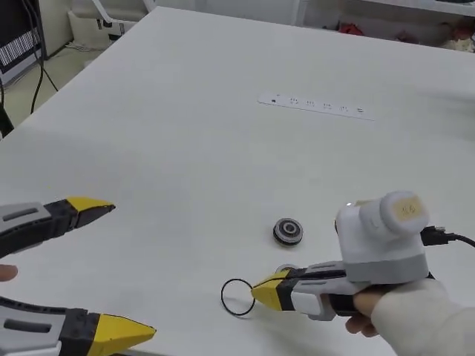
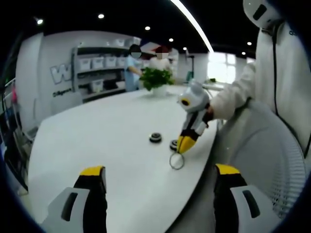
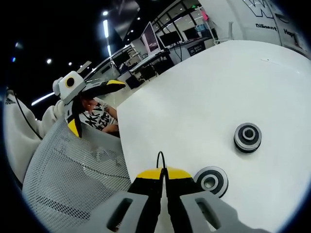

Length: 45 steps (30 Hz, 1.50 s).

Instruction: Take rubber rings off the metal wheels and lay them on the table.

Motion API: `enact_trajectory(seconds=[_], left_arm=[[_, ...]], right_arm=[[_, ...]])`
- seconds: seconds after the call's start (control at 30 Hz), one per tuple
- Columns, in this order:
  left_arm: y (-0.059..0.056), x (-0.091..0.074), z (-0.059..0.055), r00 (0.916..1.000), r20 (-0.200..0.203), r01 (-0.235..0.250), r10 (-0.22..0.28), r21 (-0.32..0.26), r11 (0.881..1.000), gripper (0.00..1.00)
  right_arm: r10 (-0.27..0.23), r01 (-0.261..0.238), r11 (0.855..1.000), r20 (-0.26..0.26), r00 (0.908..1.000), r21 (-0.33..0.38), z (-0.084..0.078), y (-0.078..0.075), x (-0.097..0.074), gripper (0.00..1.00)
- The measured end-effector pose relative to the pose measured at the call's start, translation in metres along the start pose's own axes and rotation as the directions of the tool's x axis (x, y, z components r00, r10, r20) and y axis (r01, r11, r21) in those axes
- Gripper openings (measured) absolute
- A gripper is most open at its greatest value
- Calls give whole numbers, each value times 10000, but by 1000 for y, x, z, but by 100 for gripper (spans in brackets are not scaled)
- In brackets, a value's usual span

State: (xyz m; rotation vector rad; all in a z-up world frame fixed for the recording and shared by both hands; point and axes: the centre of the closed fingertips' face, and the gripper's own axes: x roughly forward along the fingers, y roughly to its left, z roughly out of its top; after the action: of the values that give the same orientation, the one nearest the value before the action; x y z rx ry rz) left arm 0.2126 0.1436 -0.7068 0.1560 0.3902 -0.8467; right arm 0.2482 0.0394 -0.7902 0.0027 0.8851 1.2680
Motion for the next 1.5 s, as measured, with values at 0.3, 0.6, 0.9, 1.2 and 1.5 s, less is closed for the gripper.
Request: enact_trajectory(seconds=[0.3,0.6,0.9,1.2,1.5], left_arm=[[0,0,-1,10000,-35,-10,10,-15,10000,91],[0,0,-1,10000,-47,9,-9,-10,10000,91],[1,-1,0,10000,-79,-59,59,14,10000,91],[2,-2,0,9998,-124,-121,122,29,9999,90],[3,-2,1,9998,-161,-90,92,109,9999,90]], right_arm=[[-49,48,10000,-199,9998,-61,-5,-1,2,0],[-222,216,9995,-281,9994,-220,-8,-5,1,2],[-268,269,9996,41,9996,-91,1,-7,-5,3],[-333,330,9994,531,9980,61,13,-12,-16,4],[-539,550,9985,983,9937,-81,23,-19,-30,5]])
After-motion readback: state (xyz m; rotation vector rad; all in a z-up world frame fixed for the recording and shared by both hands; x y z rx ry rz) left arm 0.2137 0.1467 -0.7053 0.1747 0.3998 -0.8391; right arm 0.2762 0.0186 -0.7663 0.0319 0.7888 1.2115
